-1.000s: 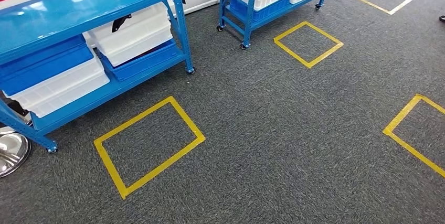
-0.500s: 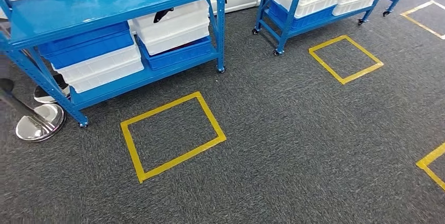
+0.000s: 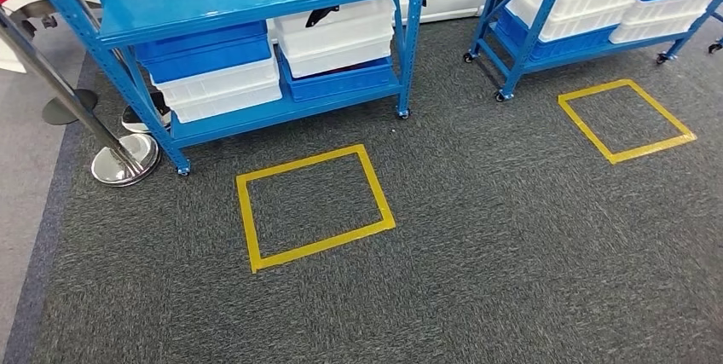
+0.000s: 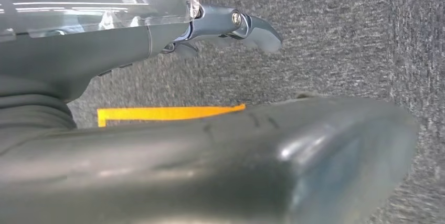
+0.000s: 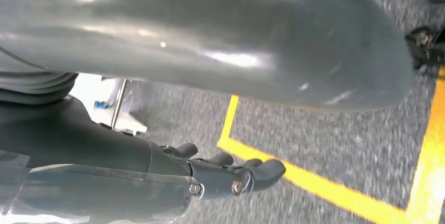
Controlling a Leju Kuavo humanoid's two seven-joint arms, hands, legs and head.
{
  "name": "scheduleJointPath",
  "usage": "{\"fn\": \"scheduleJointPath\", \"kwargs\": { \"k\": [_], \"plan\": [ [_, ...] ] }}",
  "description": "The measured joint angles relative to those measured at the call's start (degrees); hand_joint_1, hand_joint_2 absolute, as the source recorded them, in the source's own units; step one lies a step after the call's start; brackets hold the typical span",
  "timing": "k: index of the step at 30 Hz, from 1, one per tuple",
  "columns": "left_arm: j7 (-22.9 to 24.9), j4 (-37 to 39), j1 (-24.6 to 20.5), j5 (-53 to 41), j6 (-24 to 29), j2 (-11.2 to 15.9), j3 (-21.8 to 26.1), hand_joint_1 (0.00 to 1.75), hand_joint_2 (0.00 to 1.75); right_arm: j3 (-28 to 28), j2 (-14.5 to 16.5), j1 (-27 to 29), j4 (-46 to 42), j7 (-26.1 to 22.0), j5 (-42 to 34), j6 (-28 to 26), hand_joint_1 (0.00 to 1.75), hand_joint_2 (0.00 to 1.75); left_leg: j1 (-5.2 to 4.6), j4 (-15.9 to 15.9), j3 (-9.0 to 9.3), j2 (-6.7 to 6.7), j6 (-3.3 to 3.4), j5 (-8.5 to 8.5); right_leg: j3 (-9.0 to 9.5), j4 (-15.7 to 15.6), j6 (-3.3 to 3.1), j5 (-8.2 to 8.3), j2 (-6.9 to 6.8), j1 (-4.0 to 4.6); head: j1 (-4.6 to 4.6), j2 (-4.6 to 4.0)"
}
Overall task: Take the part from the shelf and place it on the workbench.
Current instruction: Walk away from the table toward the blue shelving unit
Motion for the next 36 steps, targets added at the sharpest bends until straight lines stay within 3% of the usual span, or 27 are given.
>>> {"fn": "scheduleJointPath", "kwargs": {
  "k": [1, 3, 5, 7, 9, 10, 11, 12, 14, 15, 16, 19, 21, 22, 24, 26, 27, 28, 30, 31, 32, 34, 36],
  "plan": [
    [-0.2, 0.0, 0.0, 0.1, -0.2, 0.1, 0.0, 0.0, 0.0, 0.0, 0.0, -0.1, 0.0, 0.2, 0.0, -0.4, 0.0, 0.0, -0.22, -2.0, 1.04, 0.42, 0.41, 0.14, 0.12, 0.0, 0.34, -0.08, -0.37, 0.02, 0.0, 0.0],
    [-0.4, 0.0, 0.3, 0.3, -0.3, 0.1, 0.1, 0.0, 0.0, 0.0, 0.1, -0.4, 0.0, 0.4, -0.2, -1.1, 0.0, 0.0, -0.28, -3.0, 1.35, 0.06, 1.1, -0.08, 0.3, 0.7, 1.16, 0.41, -0.63, -0.2, -0.01, 0.0],
    [-0.5, 0.0, 0.6, 0.4, -0.3, 0.2, 0.2, 0.0, 0.0, 0.0, 0.0, -0.5, 0.0, 0.2, -0.7, -1.5, 0.0, 0.0, -0.01, -3.5, 1.97, -0.39, 1.71, 0.05, -0.05, 2.5, 1.93, 0.25, 1.01, -0.58, 0.01, 0.0],
    [-0.5, 0.0, 0.5, 0.6, -0.3, 0.2, 0.3, 0.0, 0.0, 0.0, 0.0, -0.3, 0.0, -0.2, -1.0, -1.5, 0.0, 0.0, 0.19, -3.7, 2.51, -0.81, 2.02, 0.14, -2.45, 6.8, 2.53, -2.48, 3.92, -0.99, 0.02, 0.0],
    [-0.6, 0.0, 0.4, 0.6, -0.3, 0.1, 0.4, 0.0, 0.0, -0.1, 0.0, 0.0, 0.0, -0.4, -1.1, -1.5, 0.0, 0.0, 0.23, -3.7, 2.73, -1.37, 2.08, -0.09, -6.72, 13.7, 2.97, -5.66, 5.27, -1.19, 0.02, 0.0],
    [-0.6, 0.0, 0.4, 0.6, -0.4, 0.1, 0.4, 0.0, 0.0, -0.1, 0.0, 0.1, 0.0, -0.4, -1.2, -1.5, 0.0, 0.0, 0.24, -3.7, 2.95, -1.67, 2.03, -0.31, -8.43, 16.0, 3.14, -6.08, 5.36, -1.23, 0.03, 0.0],
    [-0.6, 0.0, 0.5, 0.6, -0.4, 0.1, 0.4, 0.0, 0.0, -0.1, 0.0, 0.2, 0.0, -0.5, -1.3, -1.5, 0.0, 0.0, 0.28, -3.6, 3.34, -2.0, 1.91, -0.62, -9.24, 16.4, 3.22, -5.26, 5.37, -1.27, 0.03, 0.0],
    [-0.7, 0.0, 0.5, 0.6, -0.5, 0.1, 0.4, 0.0, 0.0, -0.1, 0.0, 0.3, 0.0, -0.5, -1.4, -1.5, 0.0, 0.0, 0.34, -3.6, 3.95, -2.31, 1.75, -1.01, -8.97, 14.6, 3.22, -3.32, 5.37, -1.32, 0.03, 0.0],
    [-0.7, 0.0, 0.7, 0.6, -0.7, 0.1, 0.4, 0.0, 0.0, -0.3, -0.1, 0.7, 0.0, -0.5, -1.7, -1.5, 0.0, 0.0, 0.45, -3.6, 5.22, -2.79, 1.25, -2.0, -6.69, 7.6, 3.02, 1.81, 5.5, -1.42, 0.03, 0.0],
    [-0.7, 0.0, 0.6, 0.5, -0.8, 0.1, 0.4, 0.0, 0.0, -0.4, -0.1, 0.8, 0.1, -0.6, -1.8, -1.5, 0.0, 0.0, 0.46, -3.6, 5.61, -2.96, 0.92, -2.44, -5.81, 4.6, 2.74, 2.96, 5.57, -1.3, 0.07, 0.0],
    [-0.7, 0.0, 0.6, 0.4, -0.9, 0.1, 0.5, 0.0, 0.0, -0.6, -0.1, 0.8, 0.1, -0.6, -1.9, -1.5, 0.0, 0.0, 0.42, -3.6, 5.73, -3.06, 0.54, -2.86, -5.39, 2.8, 2.35, 3.59, 5.64, -1.17, 0.09, 0.0],
    [-0.7, 0.0, 0.3, 0.3, -1.1, 0.1, 0.5, 0.0, 0.0, -1.0, -0.1, 0.7, 0.2, -0.7, -2.0, -1.5, 0.0, 0.0, 0.35, -3.2, 6.27, -3.1, -0.51, -3.24, -4.7, 1.8, 0.88, 2.73, 5.64, -1.02, 0.08, 0.0],
    [-0.7, 0.0, 0.2, 0.3, -1.1, 0.1, 0.5, 0.0, 0.0, -1.0, -0.1, 0.8, 0.2, -0.7, -2.0, -1.5, 0.0, 0.0, 0.46, 0.5, 4.85, -2.76, -0.96, -3.22, -3.34, 1.5, 0.0, 1.91, 5.45, -1.06, 0.06, 0.0],
    [-0.6, 0.0, 0.1, 0.2, -1.1, 0.1, 0.4, 0.0, 0.0, -1.0, -0.1, 0.8, 0.2, -0.7, -2.0, -1.5, 0.0, 0.0, 0.52, 4.0, 2.83, -2.57, -1.13, -3.87, -2.66, 1.3, -0.33, 1.48, 5.36, -1.03, 0.03, 0.0],
    [-0.6, 0.0, 0.2, 0.2, -1.1, 0.1, 0.4, 0.0, 0.0, -1.1, -0.1, 0.8, 0.2, -0.7, -2.0, -1.6, 0.0, 0.0, 0.53, 11.7, -2.42, -2.4, -1.35, -6.71, -1.44, 1.2, -0.76, 0.35, 5.28, -0.8, -0.01, 0.0],
    [-0.5, 0.0, 0.4, 0.2, -1.0, 0.1, 0.5, 0.0, 0.0, -1.1, -0.1, 0.8, 0.2, -0.7, -2.0, -1.6, 0.0, 0.0, 0.5, 14.7, -6.04, -2.39, -1.24, -8.81, 0.19, 1.2, -0.87, -0.96, 5.38, -0.55, -0.01, 0.0],
    [-0.5, 0.0, 0.5, 0.3, -0.9, 0.1, 0.5, 0.0, 0.0, -1.2, -0.1, 0.8, 0.2, -0.7, -1.9, -1.6, 0.0, 0.0, 0.45, 13.5, -6.65, -2.39, -1.04, -8.16, 1.21, 1.2, -0.85, -1.69, 5.42, -0.45, -0.01, 0.0],
    [-0.5, 0.0, 0.6, 0.4, -0.9, 0.1, 0.5, 0.0, 0.0, -1.2, -0.1, 0.8, 0.2, -0.7, -1.9, -1.6, 0.0, 0.0, 0.36, 10.7, -6.57, -2.36, -0.71, -6.08, 2.3, 1.2, -0.79, -2.49, 5.41, -0.33, -0.01, 0.0],
    [-0.5, 0.0, 0.8, 0.4, -0.8, 0.1, 0.6, 0.0, 0.0, -1.3, -0.1, 1.0, 0.2, -0.7, -1.9, -1.6, 0.0, 0.0, -0.04, 4.2, -5.84, -2.17, 0.1, 0.12, 4.22, 1.2, -0.54, -4.09, 5.37, -0.13, 0.01, 0.0],
    [-0.5, 0.1, 0.9, 0.4, -0.7, 0.1, 0.6, 0.0, 0.0, -1.3, 0.0, 1.0, 0.2, -0.7, -1.9, -1.6, 0.0, 0.0, -0.29, 2.2, -5.42, -2.06, 0.45, 2.09, 4.9, 1.1, -0.26, -4.82, 5.38, -0.06, 0.01, 0.0],
    [-0.5, 0.1, 0.9, 0.5, -0.7, 0.2, 0.7, 0.0, 0.0, -1.3, 0.0, 0.9, 0.2, -0.7, -1.8, -1.5, 0.0, 0.0, -0.54, 1.3, -5.12, -2.0, 0.75, 3.05, 5.57, 1.1, 0.08, -5.29, 5.41, -0.07, 0.01, 0.0],
    [-0.4, 0.1, 0.8, 0.5, -0.5, 0.1, 0.7, 0.0, 0.0, -1.3, 0.0, 0.6, 0.2, -0.7, -1.8, -1.3, 0.0, 0.0, -0.63, 0.6, -3.81, -2.14, 1.33, 2.42, 6.16, 1.9, 0.96, -5.12, 5.42, -0.15, 0.01, 0.0],
    [-0.4, 0.1, 0.7, 0.5, -0.3, 0.1, 0.8, 0.0, 0.0, -1.3, 0.0, 0.3, 0.1, -0.7, -1.7, -1.2, 0.0, 0.0, -0.39, -0.8, -1.94, -2.31, 2.07, 2.09, 4.61, 5.7, 1.68, -3.98, 5.5, -0.31, 0.02, 0.0]
  ]
}}
